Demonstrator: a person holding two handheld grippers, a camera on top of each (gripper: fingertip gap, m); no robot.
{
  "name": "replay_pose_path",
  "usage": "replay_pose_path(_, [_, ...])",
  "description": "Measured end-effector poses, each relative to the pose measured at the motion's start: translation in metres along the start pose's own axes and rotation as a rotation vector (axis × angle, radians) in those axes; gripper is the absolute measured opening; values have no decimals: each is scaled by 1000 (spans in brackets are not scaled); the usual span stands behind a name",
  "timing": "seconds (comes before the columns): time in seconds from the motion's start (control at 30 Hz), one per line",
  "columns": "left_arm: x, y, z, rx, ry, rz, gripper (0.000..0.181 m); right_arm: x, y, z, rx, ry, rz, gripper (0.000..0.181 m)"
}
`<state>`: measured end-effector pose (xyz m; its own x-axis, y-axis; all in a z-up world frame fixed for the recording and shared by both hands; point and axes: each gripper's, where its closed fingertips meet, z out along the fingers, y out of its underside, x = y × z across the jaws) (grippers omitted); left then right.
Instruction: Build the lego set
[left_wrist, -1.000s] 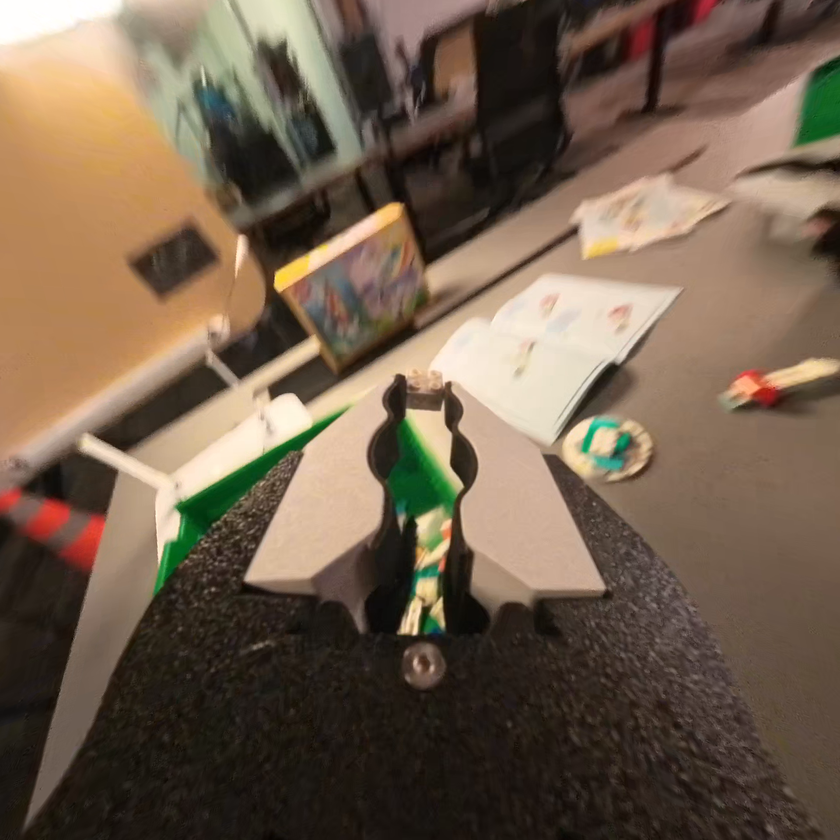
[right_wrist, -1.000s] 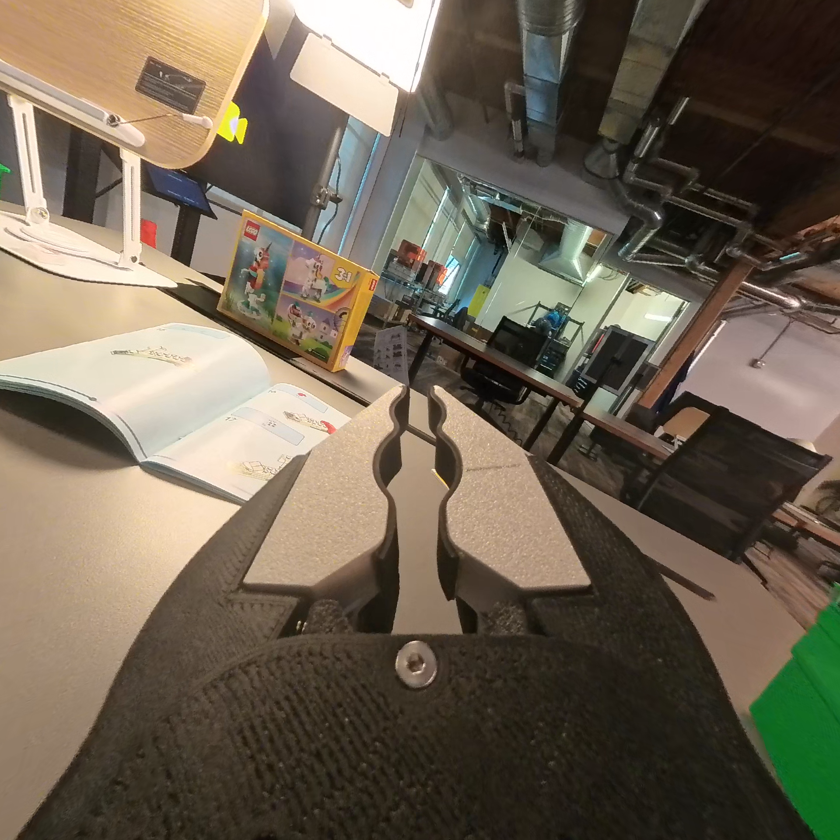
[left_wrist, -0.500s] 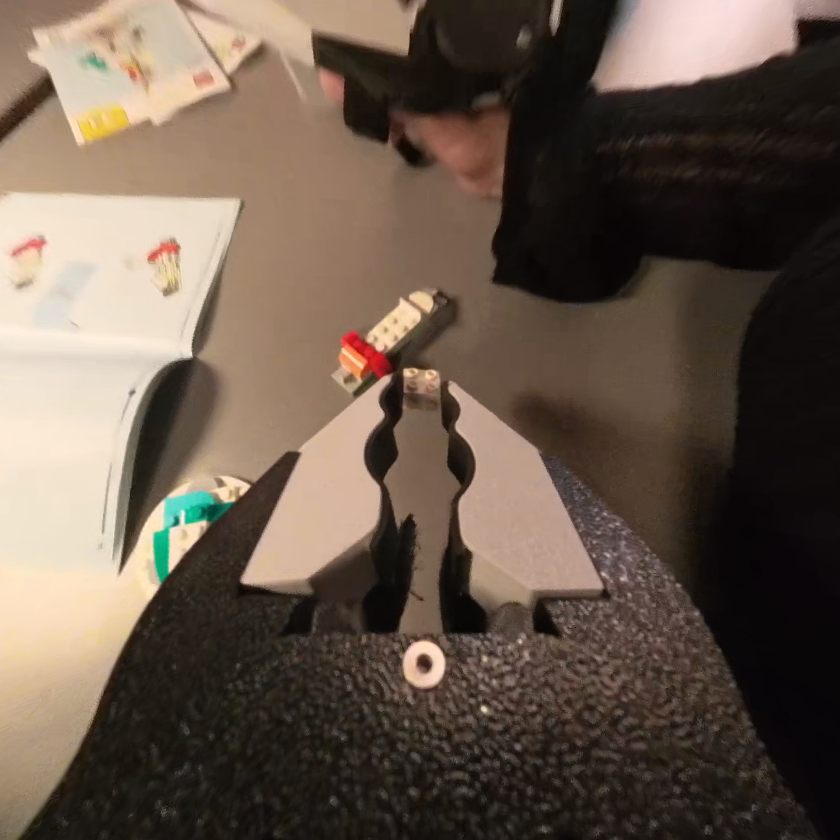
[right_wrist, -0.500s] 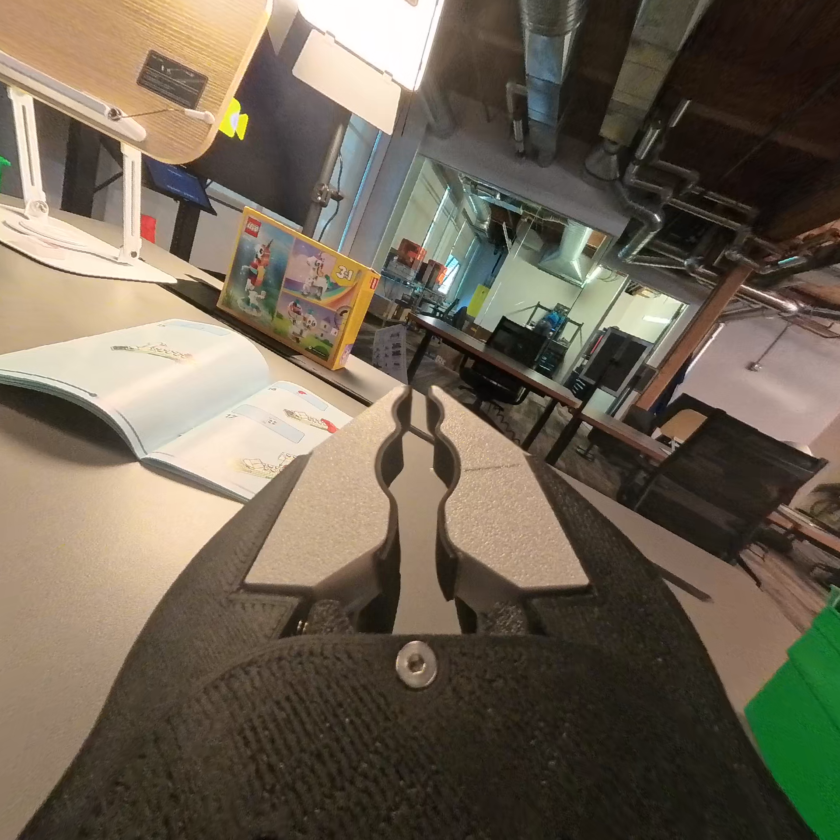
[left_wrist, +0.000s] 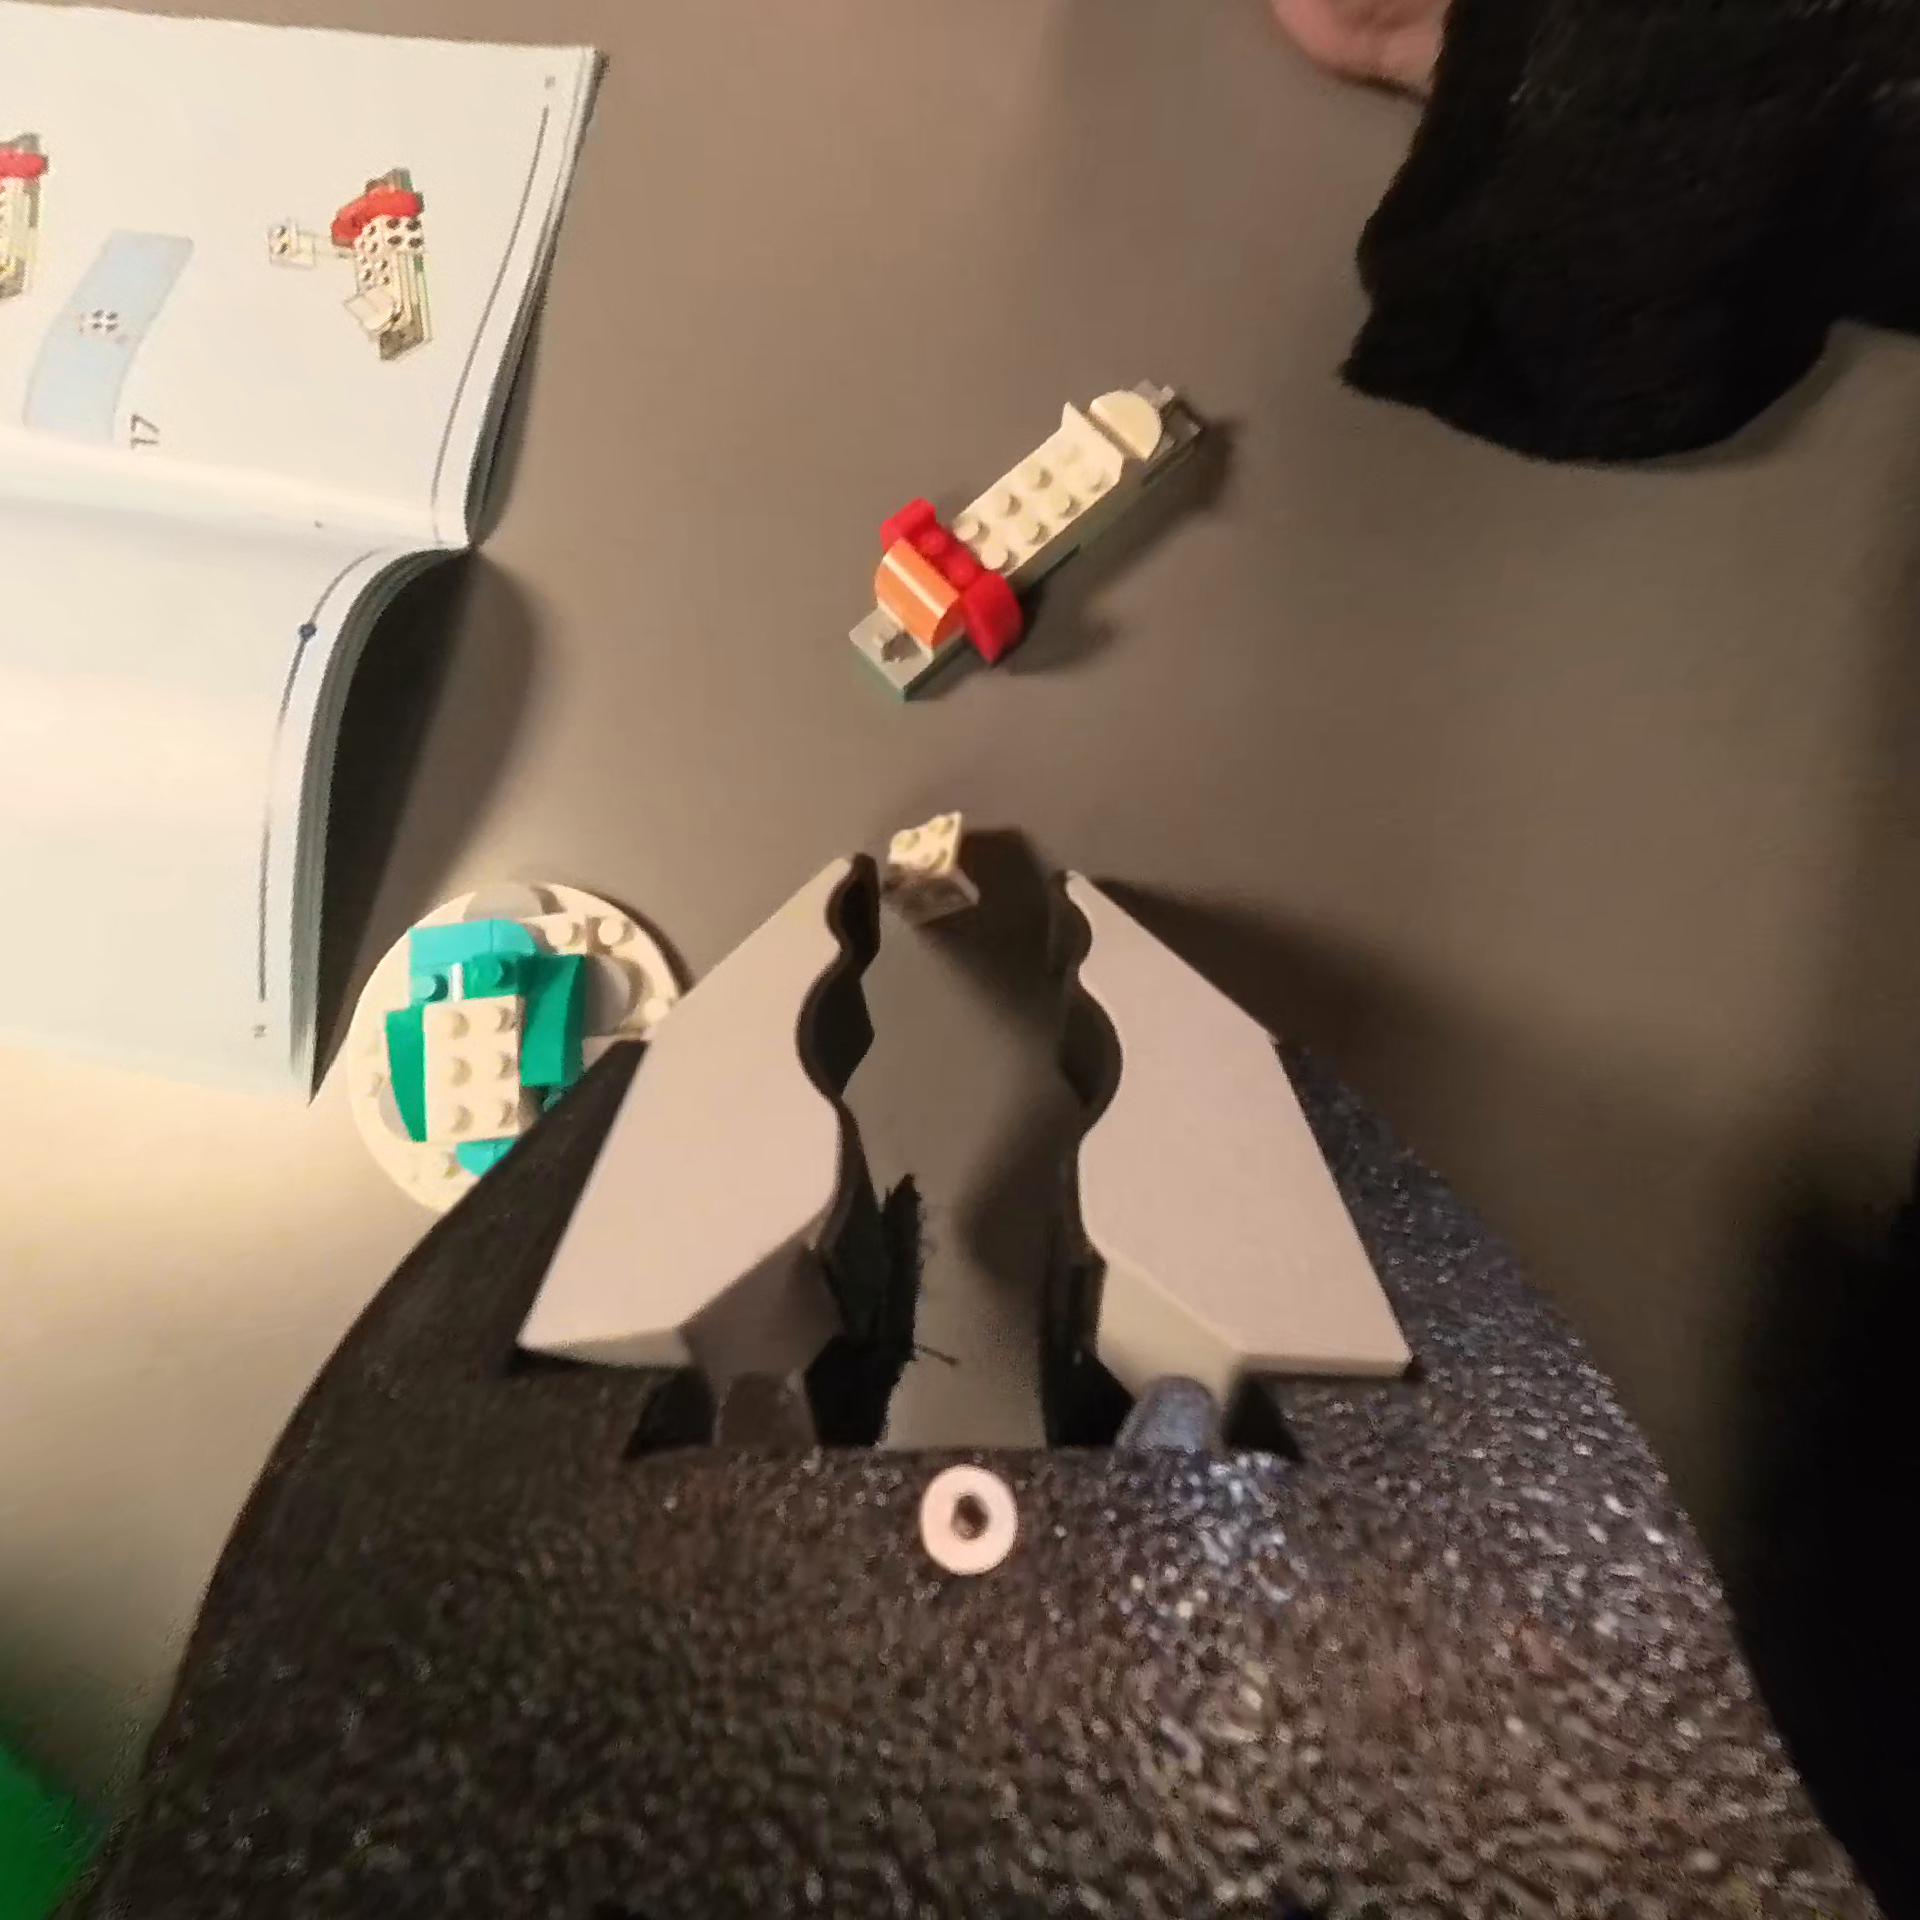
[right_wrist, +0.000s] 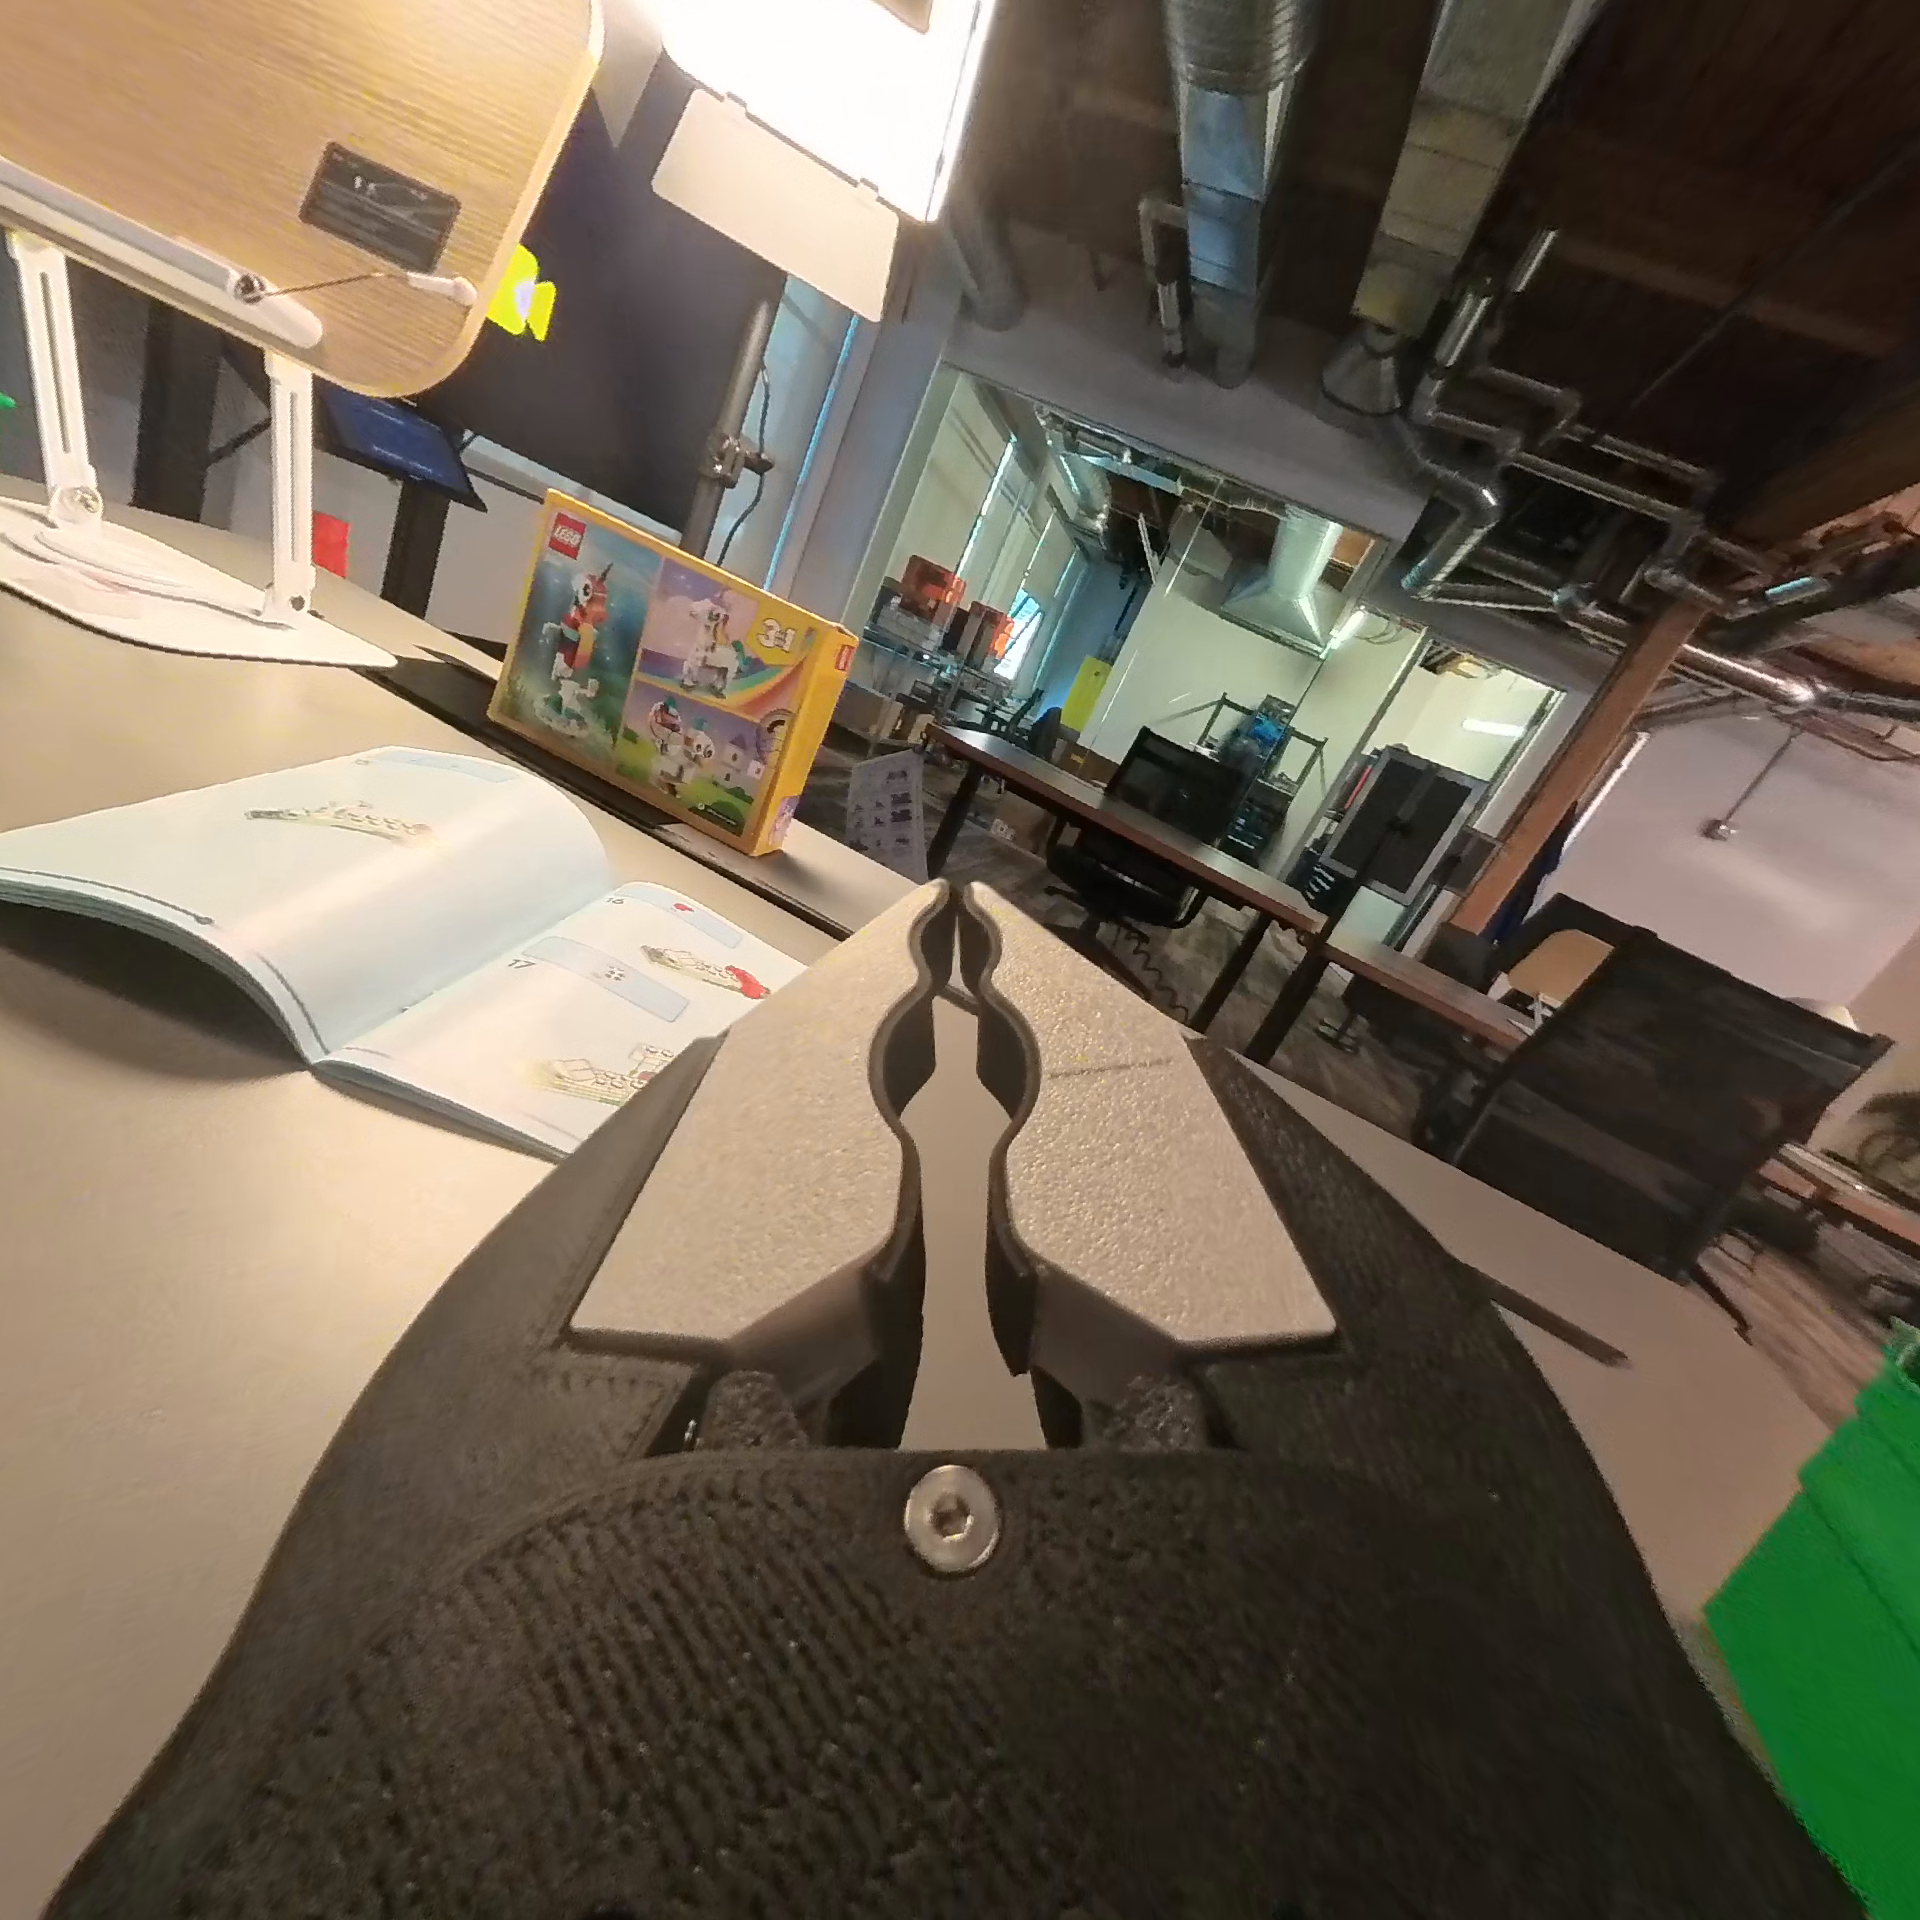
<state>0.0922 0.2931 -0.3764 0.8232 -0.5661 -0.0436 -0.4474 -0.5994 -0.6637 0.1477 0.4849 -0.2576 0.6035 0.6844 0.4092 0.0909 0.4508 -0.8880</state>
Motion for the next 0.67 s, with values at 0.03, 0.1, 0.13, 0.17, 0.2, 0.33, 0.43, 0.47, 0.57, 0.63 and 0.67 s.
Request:
replay_pose_path(0.03, [-2,1,-2,-7,-21,9,33,1,0,0,2,4,5,0])
replay_pose_path(0.1, [-2,-3,-10,13,-37,21,35,2,0,0,2,7,7,0])
replay_pose_path(0.13, [-1,-7,-15,29,-36,14,35,1,0,0,1,6,4,0])
replay_pose_path(0.17, [-2,-10,-21,51,-39,4,35,1,0,0,0,4,2,0])
replay_pose_path(0.2, [-2,-14,-28,75,-44,-5,35,0,0,0,0,4,0,0])
replay_pose_path(0.33, [7,-41,-69,275,22,-71,35,1,0,-1,1,7,6,0])
replay_pose_path(0.43, [24,-70,-113,528,233,-224,40,1,0,-1,0,8,7,0])
replay_pose_path(0.47, [26,-74,-126,585,272,-262,41,1,0,-1,0,8,4,0])
replay_pose_path(0.57, [17,-75,-167,721,267,-334,41,0,0,-1,-3,6,-1,0])
replay_pose_path(0.63, [2,-66,-196,773,196,-368,41,0,0,0,-4,6,-3,0])
replay_pose_path(0.67, [-11,-57,-210,781,128,-388,41,0,0,0,-5,5,-4,0])
